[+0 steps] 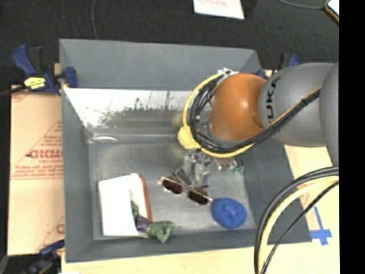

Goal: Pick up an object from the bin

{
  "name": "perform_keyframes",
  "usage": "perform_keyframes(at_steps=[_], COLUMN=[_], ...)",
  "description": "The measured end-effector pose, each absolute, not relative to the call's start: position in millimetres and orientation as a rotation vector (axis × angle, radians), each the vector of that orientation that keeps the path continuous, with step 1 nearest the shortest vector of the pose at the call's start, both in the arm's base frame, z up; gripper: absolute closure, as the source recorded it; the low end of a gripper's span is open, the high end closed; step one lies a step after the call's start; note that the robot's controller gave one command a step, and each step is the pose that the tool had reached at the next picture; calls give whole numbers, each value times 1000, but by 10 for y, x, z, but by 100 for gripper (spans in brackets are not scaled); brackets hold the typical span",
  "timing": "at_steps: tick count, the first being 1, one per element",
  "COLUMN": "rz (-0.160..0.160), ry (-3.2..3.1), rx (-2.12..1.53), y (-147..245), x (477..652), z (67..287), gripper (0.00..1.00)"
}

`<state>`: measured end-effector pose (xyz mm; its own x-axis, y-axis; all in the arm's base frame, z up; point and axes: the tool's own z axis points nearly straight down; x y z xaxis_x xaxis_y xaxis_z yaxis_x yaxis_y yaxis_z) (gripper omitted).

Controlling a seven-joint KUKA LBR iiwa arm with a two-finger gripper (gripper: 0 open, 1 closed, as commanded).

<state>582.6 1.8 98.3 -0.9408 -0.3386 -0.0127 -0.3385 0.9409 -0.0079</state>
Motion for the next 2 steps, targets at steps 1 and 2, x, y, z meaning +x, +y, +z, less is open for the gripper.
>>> perform_keyframes(at_steps=[1, 2], rz=[-14, -11], ry=[3062, 3006], rx=[-612, -791], y=[105, 34], x=[5919, 6034], z=[900, 826], gripper=[100, 100])
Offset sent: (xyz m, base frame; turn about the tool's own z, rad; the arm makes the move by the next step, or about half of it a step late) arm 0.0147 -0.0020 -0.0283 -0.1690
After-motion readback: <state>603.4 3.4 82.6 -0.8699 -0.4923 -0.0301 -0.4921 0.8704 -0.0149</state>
